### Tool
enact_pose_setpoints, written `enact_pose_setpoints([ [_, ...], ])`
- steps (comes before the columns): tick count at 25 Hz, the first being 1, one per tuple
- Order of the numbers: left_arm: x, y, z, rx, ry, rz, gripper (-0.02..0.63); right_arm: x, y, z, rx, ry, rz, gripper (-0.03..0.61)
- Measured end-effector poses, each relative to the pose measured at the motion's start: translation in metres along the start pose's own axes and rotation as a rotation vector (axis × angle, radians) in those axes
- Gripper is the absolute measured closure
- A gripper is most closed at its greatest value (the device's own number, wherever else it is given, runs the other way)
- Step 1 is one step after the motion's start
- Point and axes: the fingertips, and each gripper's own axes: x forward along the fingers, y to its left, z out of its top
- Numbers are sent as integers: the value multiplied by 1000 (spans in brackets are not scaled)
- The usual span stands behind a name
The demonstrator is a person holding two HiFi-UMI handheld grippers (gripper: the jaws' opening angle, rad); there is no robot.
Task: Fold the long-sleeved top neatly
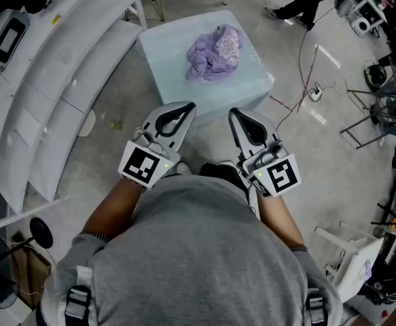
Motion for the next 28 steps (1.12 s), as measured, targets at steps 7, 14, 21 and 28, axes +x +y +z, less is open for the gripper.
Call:
enact_pose_setpoints([
  [7,-6,0,-3,-10,-2,15,590,-1,-1,-6,24,10,2,511],
  [14,-7,-6,-10,-47,12,-26,321,4,1,-16,70,52,44,191],
  [21,-9,-3,-11,-33,12,-7,299,3,-6,-20,57,76,26,142],
  [28,3,0,-21,-39,33,0,298,-8,-25,-22,57,95,4,138],
])
